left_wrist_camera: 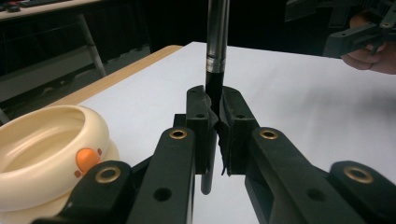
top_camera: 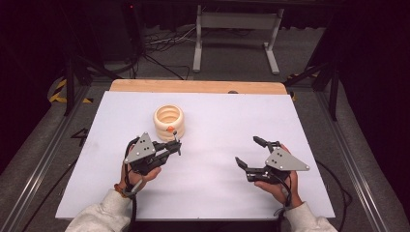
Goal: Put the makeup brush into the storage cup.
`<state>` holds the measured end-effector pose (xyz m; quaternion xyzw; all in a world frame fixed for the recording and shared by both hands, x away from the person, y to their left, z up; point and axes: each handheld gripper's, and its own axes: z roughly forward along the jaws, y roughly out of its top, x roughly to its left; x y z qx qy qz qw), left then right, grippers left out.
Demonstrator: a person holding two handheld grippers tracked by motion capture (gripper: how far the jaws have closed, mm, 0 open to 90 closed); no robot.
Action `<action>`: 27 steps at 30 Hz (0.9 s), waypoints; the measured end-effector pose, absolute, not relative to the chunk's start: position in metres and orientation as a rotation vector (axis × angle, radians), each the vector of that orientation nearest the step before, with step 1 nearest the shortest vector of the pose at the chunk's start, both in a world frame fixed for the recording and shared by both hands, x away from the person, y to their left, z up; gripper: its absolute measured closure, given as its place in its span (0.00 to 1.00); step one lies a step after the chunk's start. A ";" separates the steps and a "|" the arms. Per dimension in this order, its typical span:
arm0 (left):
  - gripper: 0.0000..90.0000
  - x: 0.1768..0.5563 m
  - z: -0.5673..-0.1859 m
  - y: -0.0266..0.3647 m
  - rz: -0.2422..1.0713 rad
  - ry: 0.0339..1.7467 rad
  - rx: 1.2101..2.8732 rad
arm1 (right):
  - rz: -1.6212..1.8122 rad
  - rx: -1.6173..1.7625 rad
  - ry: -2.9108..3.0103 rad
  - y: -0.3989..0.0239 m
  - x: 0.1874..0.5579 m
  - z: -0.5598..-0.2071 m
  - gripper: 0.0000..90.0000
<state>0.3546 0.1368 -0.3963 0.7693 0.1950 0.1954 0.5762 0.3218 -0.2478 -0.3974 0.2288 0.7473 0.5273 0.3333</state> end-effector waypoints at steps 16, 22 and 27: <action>0.93 0.362 -0.387 0.143 0.494 0.454 1.794 | 1.312 0.639 1.958 -0.279 0.306 -0.412 0.14; 0.93 0.365 -0.378 0.150 0.523 0.455 1.783 | 1.320 0.661 1.946 -0.290 0.300 -0.412 0.15; 0.93 0.369 -0.367 0.164 0.547 0.477 1.750 | 1.309 0.673 1.935 -0.299 0.295 -0.413 0.13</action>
